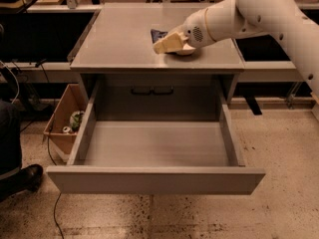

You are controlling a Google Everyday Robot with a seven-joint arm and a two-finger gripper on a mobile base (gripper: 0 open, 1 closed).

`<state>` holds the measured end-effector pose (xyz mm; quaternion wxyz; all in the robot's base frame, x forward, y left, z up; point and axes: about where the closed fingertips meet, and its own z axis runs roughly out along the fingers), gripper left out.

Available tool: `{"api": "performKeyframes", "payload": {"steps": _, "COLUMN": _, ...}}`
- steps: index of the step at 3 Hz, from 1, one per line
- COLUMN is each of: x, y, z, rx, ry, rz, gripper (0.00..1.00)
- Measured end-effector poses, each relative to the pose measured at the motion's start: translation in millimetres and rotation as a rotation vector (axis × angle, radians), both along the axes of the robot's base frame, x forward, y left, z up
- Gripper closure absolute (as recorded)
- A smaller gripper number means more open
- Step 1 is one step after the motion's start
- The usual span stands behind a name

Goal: Place rxbar blueberry into top drawer

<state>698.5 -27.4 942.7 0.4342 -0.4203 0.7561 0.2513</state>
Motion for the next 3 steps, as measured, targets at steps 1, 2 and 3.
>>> {"api": "performKeyframes", "payload": {"steps": 1, "x": 0.3, "y": 1.4, "z": -2.1, "rx": 0.002, "ry": 0.005, "rz": 0.002, "gripper": 1.0}}
{"api": "performKeyframes", "payload": {"steps": 2, "x": -21.1, "y": 1.2, "z": -21.7, "rx": -0.021, "ry": 0.024, "rz": 0.033, "gripper": 1.0}}
{"api": "performKeyframes", "payload": {"steps": 3, "x": -65.9, "y": -4.9, "z": -63.2, "rx": -0.072, "ry": 0.073, "rz": 0.098, "gripper": 1.0}}
